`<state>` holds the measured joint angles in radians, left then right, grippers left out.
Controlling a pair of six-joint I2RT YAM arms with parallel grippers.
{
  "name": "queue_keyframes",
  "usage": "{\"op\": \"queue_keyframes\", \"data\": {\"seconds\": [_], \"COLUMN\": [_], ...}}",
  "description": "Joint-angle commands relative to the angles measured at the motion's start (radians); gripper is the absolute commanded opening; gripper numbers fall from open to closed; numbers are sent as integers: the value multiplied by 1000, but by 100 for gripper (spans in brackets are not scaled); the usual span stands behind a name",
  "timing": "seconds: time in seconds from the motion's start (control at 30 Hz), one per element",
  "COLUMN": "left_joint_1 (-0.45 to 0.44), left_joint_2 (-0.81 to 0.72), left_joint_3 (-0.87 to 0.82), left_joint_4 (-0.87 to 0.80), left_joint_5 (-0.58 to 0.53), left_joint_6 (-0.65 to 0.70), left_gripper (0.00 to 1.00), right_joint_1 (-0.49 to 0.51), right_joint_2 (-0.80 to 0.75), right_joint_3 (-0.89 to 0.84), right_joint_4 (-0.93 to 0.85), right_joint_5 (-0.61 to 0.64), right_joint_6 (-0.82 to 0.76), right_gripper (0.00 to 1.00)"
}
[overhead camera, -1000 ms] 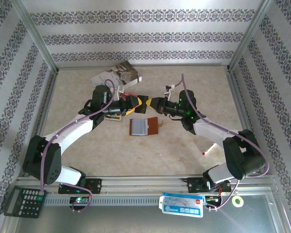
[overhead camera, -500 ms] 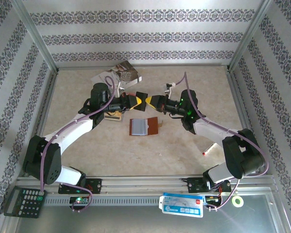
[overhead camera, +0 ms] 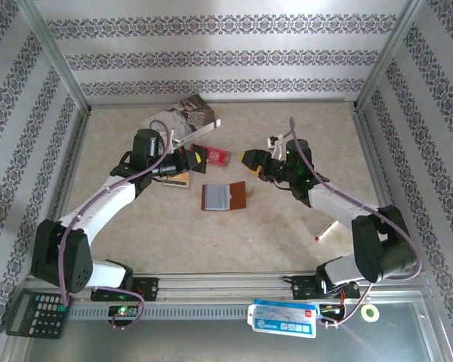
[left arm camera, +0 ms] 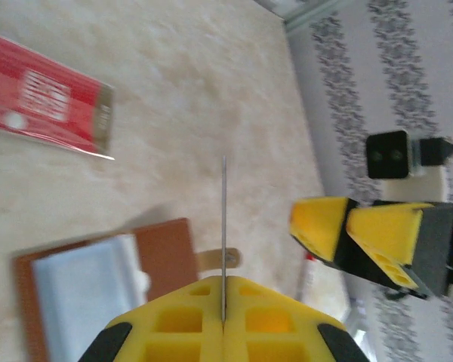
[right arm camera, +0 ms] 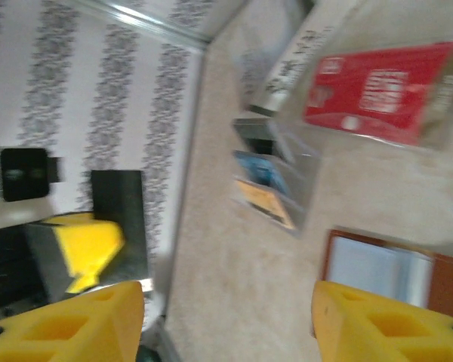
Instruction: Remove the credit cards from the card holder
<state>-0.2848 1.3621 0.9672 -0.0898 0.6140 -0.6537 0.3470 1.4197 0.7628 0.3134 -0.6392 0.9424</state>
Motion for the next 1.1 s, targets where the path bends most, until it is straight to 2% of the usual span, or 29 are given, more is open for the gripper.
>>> {"op": "queue_keyframes", "data": {"seconds": [0.0,0.13,0.23,0.33,0.47,0.6,0.77,0.87,1.07], "left_joint_1": [16,22,26,26,27,32,54,81,123], "left_joint_2": [-16,29,62,99,147,247,355,424,537], "left_joint_3": [81,157,188,207,199,300,421,500,672], "left_joint_4": [-150,-218,-226,-220,-182,-314,-467,-504,-736], "left_joint_5": [-188,-309,-295,-245,-292,-294,-293,-277,-225], "left_joint_6": [234,419,553,745,946,1123,1354,1471,1721], "left_gripper": [0,0,0,0,0,0,0,0,0], "right_joint_1": [-2,-2,-2,-3,-4,-3,-3,-3,4], "right_joint_2": [-34,-25,-18,-19,-2,-2,-7,-1,4], "right_joint_3": [51,72,85,83,90,96,113,119,129], "right_joint_4": [-246,-318,-362,-389,-405,-409,-414,-405,-411], "right_joint_5": [145,201,231,261,281,287,288,294,300], "right_joint_6": [-167,-205,-240,-270,-285,-290,-273,-256,-219], "right_gripper": [63,66,69,74,82,90,91,92,94]}}
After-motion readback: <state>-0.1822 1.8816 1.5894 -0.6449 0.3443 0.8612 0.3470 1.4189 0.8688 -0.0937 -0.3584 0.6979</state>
